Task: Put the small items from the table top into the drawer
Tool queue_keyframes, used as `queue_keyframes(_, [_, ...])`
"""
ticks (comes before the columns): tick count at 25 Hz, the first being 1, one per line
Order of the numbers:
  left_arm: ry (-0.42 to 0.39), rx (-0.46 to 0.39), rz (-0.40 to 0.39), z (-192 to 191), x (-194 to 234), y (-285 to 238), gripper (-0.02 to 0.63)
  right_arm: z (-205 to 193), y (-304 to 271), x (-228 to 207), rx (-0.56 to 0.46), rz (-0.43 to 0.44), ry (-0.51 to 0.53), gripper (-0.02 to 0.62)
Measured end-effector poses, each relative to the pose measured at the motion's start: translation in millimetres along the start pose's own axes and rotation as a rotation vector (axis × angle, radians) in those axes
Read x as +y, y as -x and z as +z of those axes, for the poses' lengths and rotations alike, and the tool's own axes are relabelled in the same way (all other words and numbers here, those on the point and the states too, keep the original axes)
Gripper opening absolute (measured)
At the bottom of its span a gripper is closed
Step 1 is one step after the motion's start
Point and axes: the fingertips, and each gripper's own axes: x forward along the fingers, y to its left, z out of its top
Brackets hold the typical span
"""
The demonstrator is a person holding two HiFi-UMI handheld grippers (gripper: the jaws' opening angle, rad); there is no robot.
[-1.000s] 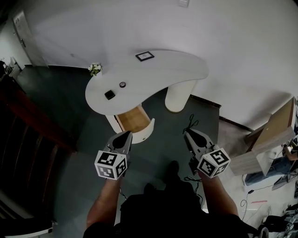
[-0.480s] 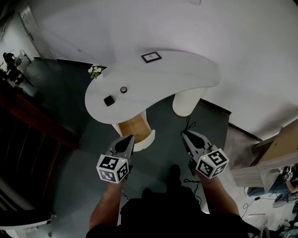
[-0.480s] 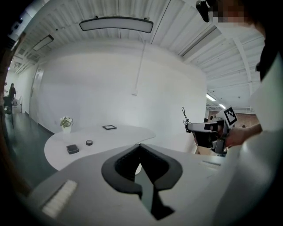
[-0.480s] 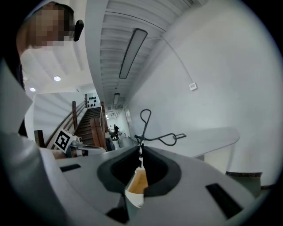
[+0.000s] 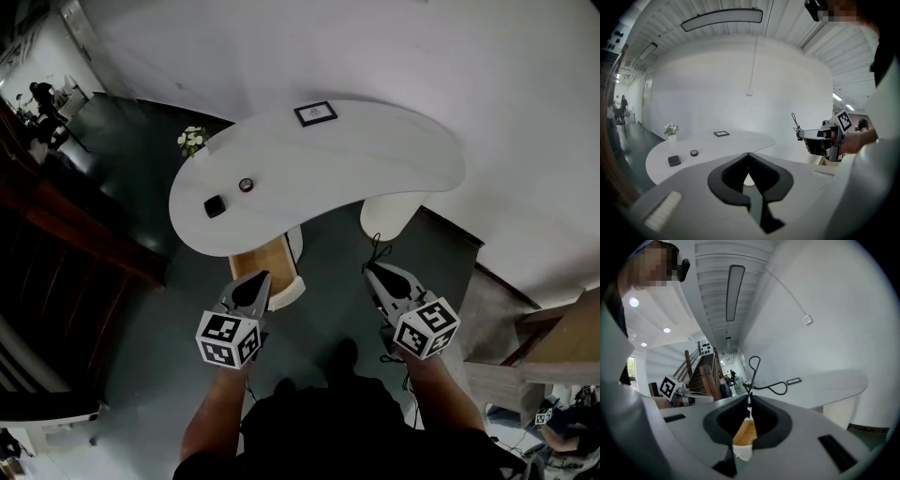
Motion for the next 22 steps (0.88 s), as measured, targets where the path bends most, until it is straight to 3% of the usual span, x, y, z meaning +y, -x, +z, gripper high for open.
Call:
queue_keyframes(10, [0.037,0.013,0.131,2.9,0.7,-3.1,0.011,2.4,-17.6,-13.9,0.026,0.128,0.002,0.037])
queue_keyframes(22, [0.077,-0.067,0.209,-6.7,74.6,43.0,0.011,-2.3,-99.1,56.9,0.099,0.237,0.091,0.037])
